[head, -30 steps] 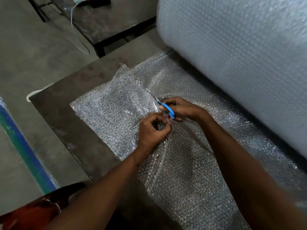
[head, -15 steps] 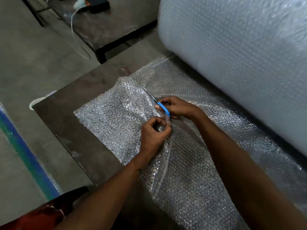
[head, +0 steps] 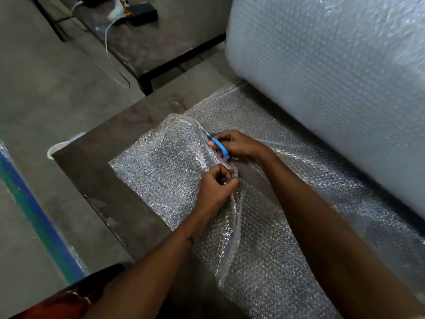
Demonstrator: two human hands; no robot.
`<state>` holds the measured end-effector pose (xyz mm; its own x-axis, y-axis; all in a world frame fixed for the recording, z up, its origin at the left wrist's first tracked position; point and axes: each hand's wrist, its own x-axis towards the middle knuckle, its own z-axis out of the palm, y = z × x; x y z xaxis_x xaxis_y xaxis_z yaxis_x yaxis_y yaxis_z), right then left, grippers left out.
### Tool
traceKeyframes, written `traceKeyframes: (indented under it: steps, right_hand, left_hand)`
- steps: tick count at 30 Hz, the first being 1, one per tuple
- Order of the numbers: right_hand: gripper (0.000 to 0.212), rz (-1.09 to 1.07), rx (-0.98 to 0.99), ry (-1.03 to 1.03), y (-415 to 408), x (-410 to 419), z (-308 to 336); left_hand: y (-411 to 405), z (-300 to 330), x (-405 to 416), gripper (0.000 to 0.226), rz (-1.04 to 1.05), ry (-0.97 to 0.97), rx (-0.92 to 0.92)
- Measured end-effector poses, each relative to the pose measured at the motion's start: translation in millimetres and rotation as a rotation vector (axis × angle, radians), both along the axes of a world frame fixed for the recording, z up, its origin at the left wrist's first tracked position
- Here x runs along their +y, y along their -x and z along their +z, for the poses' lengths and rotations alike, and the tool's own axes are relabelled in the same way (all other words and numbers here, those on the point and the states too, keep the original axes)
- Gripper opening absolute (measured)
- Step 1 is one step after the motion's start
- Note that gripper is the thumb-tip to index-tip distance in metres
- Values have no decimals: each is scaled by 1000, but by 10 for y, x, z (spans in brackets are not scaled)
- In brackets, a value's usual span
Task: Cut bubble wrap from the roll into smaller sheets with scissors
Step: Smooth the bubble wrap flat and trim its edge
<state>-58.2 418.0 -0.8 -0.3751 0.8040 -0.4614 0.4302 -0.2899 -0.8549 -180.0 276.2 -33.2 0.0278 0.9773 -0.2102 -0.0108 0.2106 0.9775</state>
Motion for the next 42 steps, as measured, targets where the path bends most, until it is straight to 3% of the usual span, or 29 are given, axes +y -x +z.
traceKeyframes:
  steps: [12,18,27,31,35,42]
  right_hand:
    - [35,-19,28,69,90,108,100]
    - [22,-7,22,46,85,104,119]
    - [30,22,-47,-22,269,310,156]
    - [44,100,-118,-105,364,467,54]
    - [22,61,-67,-53,452,542,-40]
    - [35,81,-141,-142,470,462,-30]
  left_hand:
    - [196,91,101,25,-58,117,-128]
    - [274,138,116,17,-116,138,-235]
    - [373,122,132,22,-242,179,-267]
    - [374,113,145,19,-238,167,-266]
    - [355,119,160,23,-239,193,-234]
    - [349,134,158,21,-213,184,-233]
